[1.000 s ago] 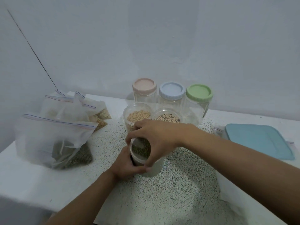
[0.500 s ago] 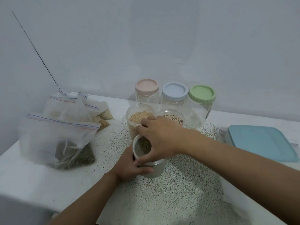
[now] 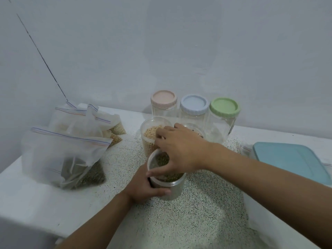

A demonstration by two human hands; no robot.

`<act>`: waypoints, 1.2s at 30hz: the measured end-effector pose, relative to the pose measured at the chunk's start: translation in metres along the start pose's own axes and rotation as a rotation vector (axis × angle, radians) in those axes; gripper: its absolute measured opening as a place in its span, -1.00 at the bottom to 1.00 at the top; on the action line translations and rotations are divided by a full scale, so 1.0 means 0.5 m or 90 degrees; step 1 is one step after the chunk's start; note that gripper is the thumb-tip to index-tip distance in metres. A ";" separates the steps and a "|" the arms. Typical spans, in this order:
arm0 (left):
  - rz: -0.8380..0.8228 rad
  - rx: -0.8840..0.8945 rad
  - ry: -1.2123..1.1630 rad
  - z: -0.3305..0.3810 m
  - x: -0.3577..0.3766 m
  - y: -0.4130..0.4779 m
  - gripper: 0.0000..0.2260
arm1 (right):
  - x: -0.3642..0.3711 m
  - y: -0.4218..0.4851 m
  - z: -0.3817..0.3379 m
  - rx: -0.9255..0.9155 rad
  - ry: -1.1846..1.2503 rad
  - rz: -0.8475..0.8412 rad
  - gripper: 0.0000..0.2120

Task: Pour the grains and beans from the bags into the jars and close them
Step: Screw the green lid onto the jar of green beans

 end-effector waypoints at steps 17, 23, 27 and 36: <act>0.008 -0.012 -0.007 -0.004 -0.001 0.007 -0.38 | 0.008 -0.015 0.004 -0.122 0.149 -0.123 -0.24; 0.007 -0.010 -0.002 0.008 -0.002 0.008 -0.40 | 0.026 -0.008 0.007 -0.098 0.123 -0.142 -0.28; 0.001 -0.043 -0.018 0.000 -0.002 0.003 -0.37 | 0.057 -0.016 -0.018 -0.001 0.016 -0.057 -0.25; -0.026 -0.018 0.021 0.004 0.000 0.003 -0.29 | 0.028 -0.010 -0.025 -0.141 0.094 -0.087 -0.30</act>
Point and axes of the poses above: each hand's wrist, its own y-axis towards the middle knuckle, its own x-axis out of the palm, z = x × y, the point moved 3 cm from there along y, towards the middle knuckle, and after that the axes turned 6 degrees about -z, right-handed, at the moved point
